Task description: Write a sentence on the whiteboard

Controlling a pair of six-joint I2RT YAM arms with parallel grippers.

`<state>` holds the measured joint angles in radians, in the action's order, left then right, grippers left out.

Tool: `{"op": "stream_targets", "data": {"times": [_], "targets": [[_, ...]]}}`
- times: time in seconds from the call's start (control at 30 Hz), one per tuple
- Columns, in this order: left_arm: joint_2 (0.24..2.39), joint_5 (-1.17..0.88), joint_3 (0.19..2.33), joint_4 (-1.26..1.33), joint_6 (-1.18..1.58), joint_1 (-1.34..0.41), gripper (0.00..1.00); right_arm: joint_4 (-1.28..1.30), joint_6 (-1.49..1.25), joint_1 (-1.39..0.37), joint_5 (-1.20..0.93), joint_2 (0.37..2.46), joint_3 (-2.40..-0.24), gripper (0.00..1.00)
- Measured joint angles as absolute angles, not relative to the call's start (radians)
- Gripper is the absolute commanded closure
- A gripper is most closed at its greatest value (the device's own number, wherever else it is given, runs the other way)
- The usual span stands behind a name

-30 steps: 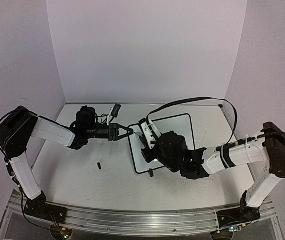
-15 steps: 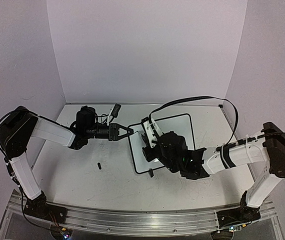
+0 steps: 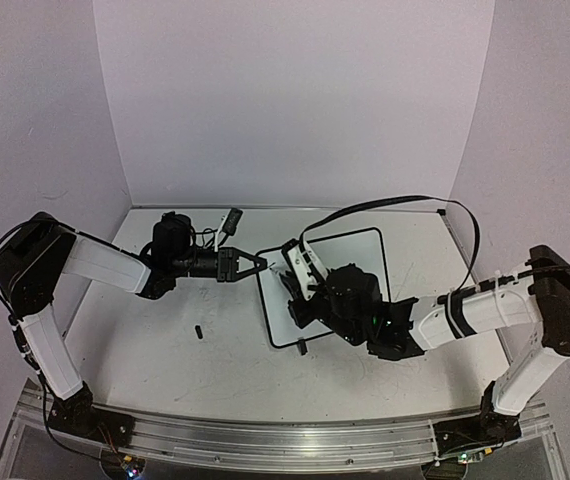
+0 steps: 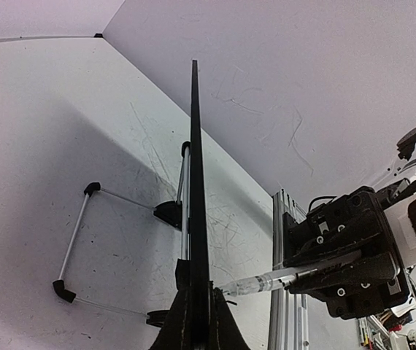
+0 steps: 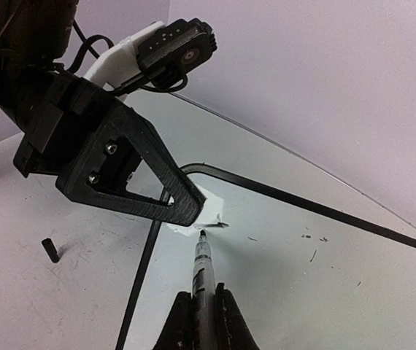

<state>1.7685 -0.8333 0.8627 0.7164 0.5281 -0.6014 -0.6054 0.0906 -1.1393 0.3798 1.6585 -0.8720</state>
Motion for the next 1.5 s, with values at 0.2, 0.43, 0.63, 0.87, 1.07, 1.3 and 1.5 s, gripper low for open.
{"op": "stream_targets", "data": {"times": [0.2, 0.43, 0.63, 0.87, 1.07, 1.3, 1.5], "targets": [[1.768, -0.834, 0.863, 0.716, 0.527, -0.601, 1.0, -0.606, 0.091, -1.139, 0.358, 1.658, -0.872, 1.0], [1.769, -0.834, 0.863, 0.716, 0.527, -0.601, 1.0, -0.605, 0.091, -1.139, 0.378, 1.661, -0.878, 1.0], [1.768, -0.834, 0.863, 0.716, 0.527, -0.601, 1.0, -0.604, 0.091, -1.139, 0.384, 1.674, -0.893, 1.0], [1.768, -0.834, 0.863, 0.716, 0.527, -0.601, 1.0, -0.603, 0.088, -1.139, 0.389, 1.681, -0.897, 1.0], [1.768, -0.834, 0.863, 0.715, 0.527, -0.601, 1.0, -0.596, 0.074, -1.139, 0.396, 1.681, -0.898, 1.0], [1.769, -0.834, 0.863, 0.715, 0.527, -0.601, 1.0, -0.583, 0.053, -1.14, 0.397, 1.681, -0.898, 1.0], [1.768, -0.834, 0.863, 0.715, 0.527, -0.601, 1.0, -0.576, 0.041, -1.14, 0.397, 1.681, -0.898, 1.0]]}}
